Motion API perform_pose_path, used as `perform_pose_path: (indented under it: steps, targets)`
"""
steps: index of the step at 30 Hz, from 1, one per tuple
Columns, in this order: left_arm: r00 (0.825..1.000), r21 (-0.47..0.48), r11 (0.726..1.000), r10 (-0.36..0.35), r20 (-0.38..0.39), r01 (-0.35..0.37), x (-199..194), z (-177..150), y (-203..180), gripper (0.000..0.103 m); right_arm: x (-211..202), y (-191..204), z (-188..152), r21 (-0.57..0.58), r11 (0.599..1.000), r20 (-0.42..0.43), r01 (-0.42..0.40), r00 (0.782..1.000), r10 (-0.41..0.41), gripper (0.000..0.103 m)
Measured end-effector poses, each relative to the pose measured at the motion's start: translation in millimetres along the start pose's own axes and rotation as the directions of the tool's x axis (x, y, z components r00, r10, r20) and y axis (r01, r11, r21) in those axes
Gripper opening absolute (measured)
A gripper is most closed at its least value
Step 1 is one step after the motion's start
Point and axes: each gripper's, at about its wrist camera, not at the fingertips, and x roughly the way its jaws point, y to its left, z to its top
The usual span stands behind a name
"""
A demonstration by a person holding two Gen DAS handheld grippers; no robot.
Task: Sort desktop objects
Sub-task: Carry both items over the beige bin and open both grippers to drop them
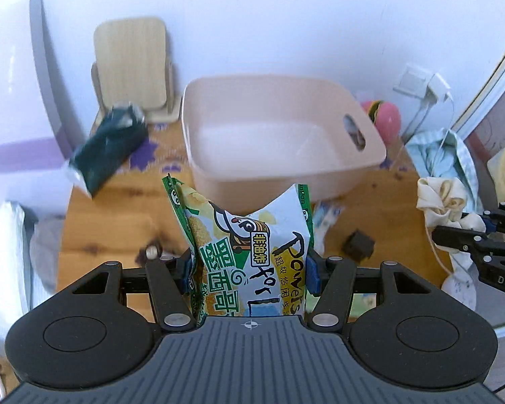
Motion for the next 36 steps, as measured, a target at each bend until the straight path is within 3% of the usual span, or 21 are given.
perform_pose_path:
  steps: [16,21,29,36]
  targets:
    - [0.995,0.008,1.0,-0.009,0.103,0.008,35,85,0,0.059,43,-16,71,0.015,0.999,0.061,0.041,0.997,-0.042,0.021]
    - [0.992,-0.021,1.0,0.023,0.125,-0.02,61,107,-1,0.059,70,-26,80,0.034,0.996,0.07,0.076,0.994,-0.078,0.021]
    - [0.998,-0.112,0.994,0.016,0.068,-0.008,116,121,-7,0.059,127,-51,95,0.141,0.982,0.028,0.125,0.991,-0.13,0.021]
    - [0.995,-0.095,0.99,0.101,-0.02,-0.103,172,123,-13,0.059,174,-62,91,0.197,0.97,-0.074,0.141,0.989,-0.128,0.021]
